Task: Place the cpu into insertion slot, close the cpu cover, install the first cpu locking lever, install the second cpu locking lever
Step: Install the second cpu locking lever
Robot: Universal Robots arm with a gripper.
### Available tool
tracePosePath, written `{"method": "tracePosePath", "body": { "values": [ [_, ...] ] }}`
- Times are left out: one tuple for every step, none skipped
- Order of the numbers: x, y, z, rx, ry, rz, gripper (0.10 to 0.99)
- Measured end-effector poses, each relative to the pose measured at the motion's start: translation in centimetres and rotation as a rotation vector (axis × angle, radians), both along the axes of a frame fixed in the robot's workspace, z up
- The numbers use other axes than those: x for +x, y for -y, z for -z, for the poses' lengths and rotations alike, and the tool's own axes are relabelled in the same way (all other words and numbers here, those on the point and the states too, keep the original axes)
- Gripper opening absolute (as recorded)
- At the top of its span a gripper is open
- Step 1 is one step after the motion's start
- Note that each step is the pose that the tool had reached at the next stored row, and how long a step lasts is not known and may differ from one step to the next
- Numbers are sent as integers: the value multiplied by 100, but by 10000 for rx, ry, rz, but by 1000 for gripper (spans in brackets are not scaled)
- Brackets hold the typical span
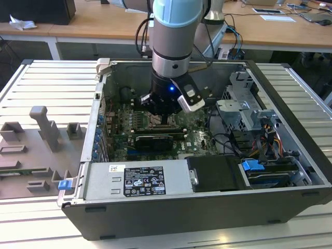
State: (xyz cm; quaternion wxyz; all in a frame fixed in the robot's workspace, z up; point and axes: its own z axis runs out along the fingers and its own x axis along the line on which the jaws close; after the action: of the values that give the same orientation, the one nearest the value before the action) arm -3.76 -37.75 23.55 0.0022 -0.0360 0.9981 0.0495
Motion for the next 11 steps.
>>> {"method": "tracePosePath", "body": {
  "values": [
    [-61, 0, 3, 0, 0, 2, 106],
    [-126, 0, 17, 1, 1, -8, 106],
    [-141, 0, 46, 5, 0, -26, 106],
    [-163, 0, 80, 22, 0, -66, 106],
    [-180, 0, 114, 41, 0, -110, 106],
    [-202, 0, 156, 63, 0, -153, 106],
    [-219, 0, 185, 78, 0, -182, 106],
    [-230, 0, 204, 89, 0, -204, 106],
    [-236, 0, 219, 101, -1, -219, 106],
    [-243, 4, 229, 146, -2, -238, 106],
    [-247, 11, 233, 236, -1, -246, 106]
  ]
}}
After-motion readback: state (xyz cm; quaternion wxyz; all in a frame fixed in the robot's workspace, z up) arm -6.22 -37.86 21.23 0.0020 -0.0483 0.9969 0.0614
